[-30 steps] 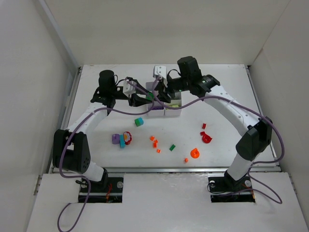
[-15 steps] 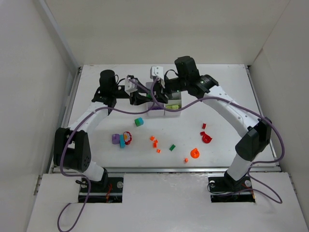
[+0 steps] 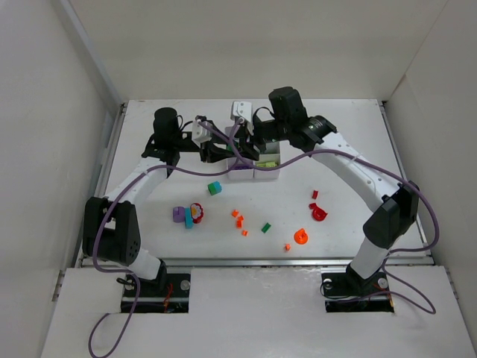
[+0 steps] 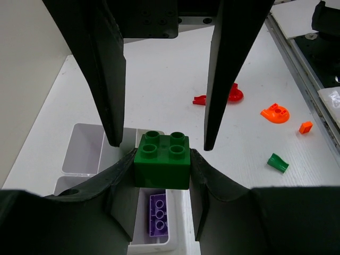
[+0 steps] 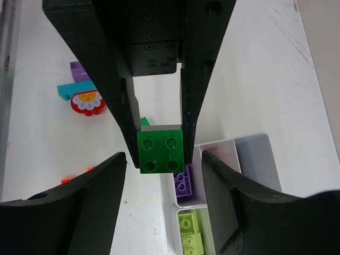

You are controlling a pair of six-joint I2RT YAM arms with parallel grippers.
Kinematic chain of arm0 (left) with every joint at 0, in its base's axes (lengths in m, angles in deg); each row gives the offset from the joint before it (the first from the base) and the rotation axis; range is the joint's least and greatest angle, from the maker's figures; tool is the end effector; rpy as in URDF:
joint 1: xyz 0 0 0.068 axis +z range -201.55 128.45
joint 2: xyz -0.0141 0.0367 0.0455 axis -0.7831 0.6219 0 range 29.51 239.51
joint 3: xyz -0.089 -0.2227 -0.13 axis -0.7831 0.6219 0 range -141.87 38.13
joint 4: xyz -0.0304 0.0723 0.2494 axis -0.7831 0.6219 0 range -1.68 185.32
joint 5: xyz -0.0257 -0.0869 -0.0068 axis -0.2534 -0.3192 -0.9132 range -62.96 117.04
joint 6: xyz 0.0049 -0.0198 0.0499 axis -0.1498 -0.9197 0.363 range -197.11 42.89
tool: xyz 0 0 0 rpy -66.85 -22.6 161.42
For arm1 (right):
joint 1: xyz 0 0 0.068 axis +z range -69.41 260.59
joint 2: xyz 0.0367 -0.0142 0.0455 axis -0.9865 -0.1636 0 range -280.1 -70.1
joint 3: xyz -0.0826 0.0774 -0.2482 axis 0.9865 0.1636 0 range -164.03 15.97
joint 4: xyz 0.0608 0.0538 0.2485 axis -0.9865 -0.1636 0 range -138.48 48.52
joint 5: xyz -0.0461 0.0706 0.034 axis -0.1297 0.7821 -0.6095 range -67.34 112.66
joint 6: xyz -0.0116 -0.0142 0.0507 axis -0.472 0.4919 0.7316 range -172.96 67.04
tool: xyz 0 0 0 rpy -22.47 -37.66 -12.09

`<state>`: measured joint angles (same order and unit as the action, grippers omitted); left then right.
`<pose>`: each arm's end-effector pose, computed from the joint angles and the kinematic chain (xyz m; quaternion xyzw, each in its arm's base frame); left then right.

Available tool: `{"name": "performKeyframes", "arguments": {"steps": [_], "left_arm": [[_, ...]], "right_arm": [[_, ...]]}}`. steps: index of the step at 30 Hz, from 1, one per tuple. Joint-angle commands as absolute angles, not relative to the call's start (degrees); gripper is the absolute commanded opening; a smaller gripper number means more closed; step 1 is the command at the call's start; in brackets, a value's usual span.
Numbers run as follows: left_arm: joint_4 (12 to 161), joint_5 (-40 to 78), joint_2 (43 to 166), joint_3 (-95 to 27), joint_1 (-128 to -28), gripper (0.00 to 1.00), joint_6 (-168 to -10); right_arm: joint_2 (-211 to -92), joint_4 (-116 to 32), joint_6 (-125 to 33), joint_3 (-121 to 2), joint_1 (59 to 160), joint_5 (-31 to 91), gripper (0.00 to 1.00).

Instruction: Sort the legos into containers by color

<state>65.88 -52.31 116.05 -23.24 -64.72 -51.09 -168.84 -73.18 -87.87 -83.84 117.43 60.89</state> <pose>0.3151 -0.1098 0.3232 0.6019 0.3771 -0.3998 0.5794 0.3003 0.2524 0.3870 -0.6125 0.5700 0.2924 0.4631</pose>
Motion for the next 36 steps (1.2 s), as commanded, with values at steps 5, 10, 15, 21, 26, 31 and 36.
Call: {"name": "performKeyframes", "arguments": {"steps": [5,10,15,21,26,31,36], "left_arm": [[63.44,-56.19,113.97,-23.4,-65.08,0.0,-51.62],[63.44,-57.24,113.97,-23.4,-65.08,0.0,-51.62],[63.44,-57.25,113.97,-23.4,-65.08,0.0,-51.62],[63.44,-55.84,113.97,-23.4,-65.08,0.58,-52.32],[68.44,-48.74,113.44,-22.87,-64.56,1.0,-50.58],[76.18,-28.55,111.34,-20.16,-64.55,1.0,-44.16],[79.95,-8.76,110.54,-16.1,-64.55,1.0,-34.42]], "right_arm": [[-169.16,-73.29,-89.43,-84.75,117.94,59.04,0.55],[-168.63,-73.82,-90.58,-84.23,117.94,60.62,0.44],[-168.1,-73.82,-91.1,-84.23,117.41,61.76,0.34],[-168.63,-73.82,-91.1,-84.75,117.41,62.38,0.24],[-168.63,-72.77,-84.44,-83.44,113.55,60.98,0.21],[-170.64,-74.95,-77.14,-82.91,109.68,51.6,0.19],[-176.44,-79.44,-70.46,-86.24,109.68,42.09,0.16]]}}
